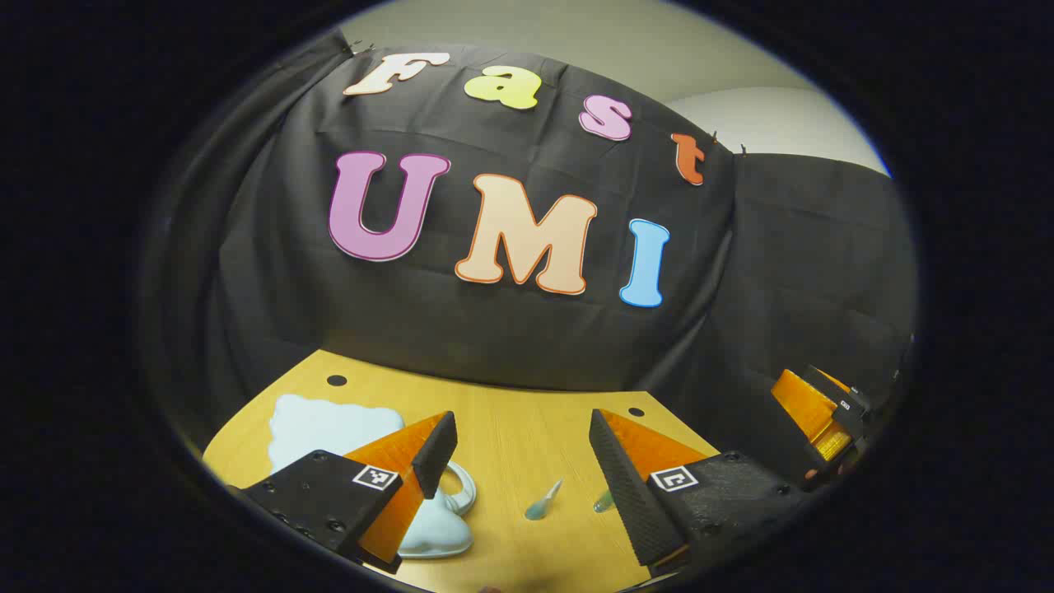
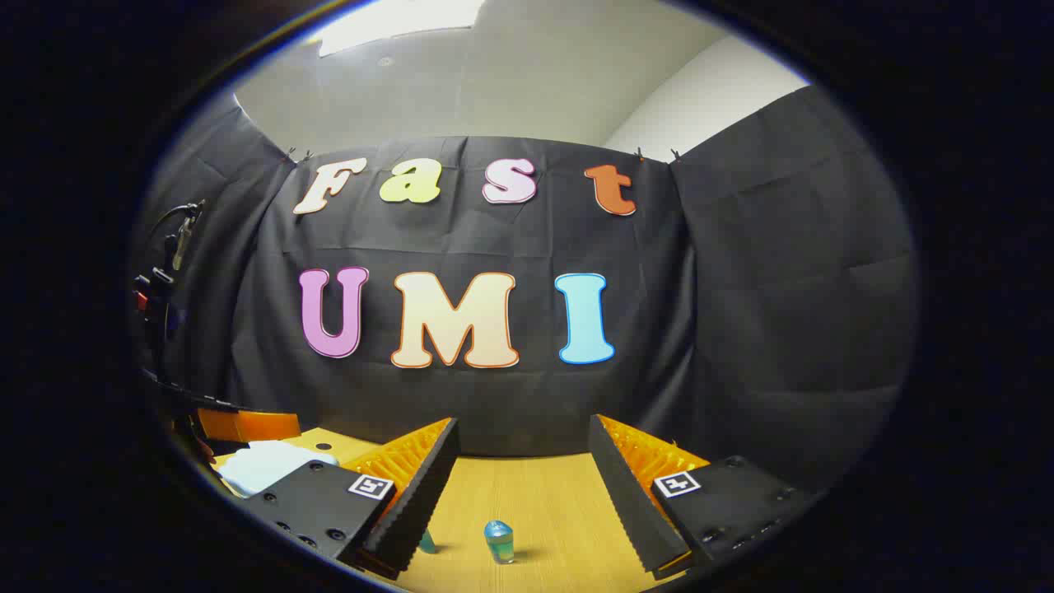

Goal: First open the suitcase, pack the skin care products into it, and then close the suitcase.

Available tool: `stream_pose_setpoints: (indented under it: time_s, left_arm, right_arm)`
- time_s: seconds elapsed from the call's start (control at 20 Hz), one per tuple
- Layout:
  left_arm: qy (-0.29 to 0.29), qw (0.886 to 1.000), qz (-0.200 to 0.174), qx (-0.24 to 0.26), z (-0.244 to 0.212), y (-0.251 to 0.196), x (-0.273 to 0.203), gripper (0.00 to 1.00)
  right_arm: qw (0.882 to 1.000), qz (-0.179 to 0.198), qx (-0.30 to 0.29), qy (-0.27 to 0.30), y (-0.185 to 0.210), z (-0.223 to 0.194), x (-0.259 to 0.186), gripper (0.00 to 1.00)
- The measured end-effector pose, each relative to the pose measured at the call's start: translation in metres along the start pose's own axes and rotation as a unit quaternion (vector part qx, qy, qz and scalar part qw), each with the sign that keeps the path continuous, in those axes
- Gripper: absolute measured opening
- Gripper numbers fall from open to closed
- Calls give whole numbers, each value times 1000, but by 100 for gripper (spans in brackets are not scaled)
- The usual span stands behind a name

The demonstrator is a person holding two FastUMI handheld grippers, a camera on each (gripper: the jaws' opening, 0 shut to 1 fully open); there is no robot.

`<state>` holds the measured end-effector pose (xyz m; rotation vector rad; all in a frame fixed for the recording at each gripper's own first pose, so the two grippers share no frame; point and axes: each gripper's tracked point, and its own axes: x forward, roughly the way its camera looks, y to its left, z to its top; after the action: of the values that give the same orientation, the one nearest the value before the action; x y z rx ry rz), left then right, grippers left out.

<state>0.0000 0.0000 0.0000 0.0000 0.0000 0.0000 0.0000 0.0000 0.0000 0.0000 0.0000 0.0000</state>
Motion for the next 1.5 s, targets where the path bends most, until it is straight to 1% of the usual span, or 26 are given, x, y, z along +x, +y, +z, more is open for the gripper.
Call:
stream_pose_setpoints:
  time_s: [0.45,0.6,0.65,0.7,0.8,1.05,1.15,1.25,1.35,1.5]
  left_arm:
    - [26,1000,16,-6,-12,8,1,95]
    - [29,999,20,-5,-14,10,4,95]
    - [31,999,21,-5,-14,10,5,95]
    - [34,999,21,-6,-17,11,5,95]
    - [49,999,18,-13,-24,9,13,95]
    - [123,992,4,-40,-45,5,44,95]
    - [165,985,5,-52,-54,10,58,95]
    - [211,975,15,-65,-69,19,72,95]
    - [256,963,29,-83,-84,28,87,95]
    - [321,939,43,-118,-107,36,105,96]
  right_arm:
    - [1000,-14,11,13,-15,-10,4,99]
    - [1000,-14,12,18,-16,-13,7,100]
    - [1000,-13,13,20,-16,-15,9,99]
    - [1000,-11,14,22,-15,-15,12,100]
    - [1000,-10,12,26,-16,-20,12,99]
    - [999,-5,11,42,-19,-37,14,99]
    - [999,0,12,50,-20,-45,17,99]
    - [998,6,12,60,-21,-54,21,99]
    - [997,13,15,72,-20,-65,25,99]
    - [996,21,23,89,-18,-78,29,99]
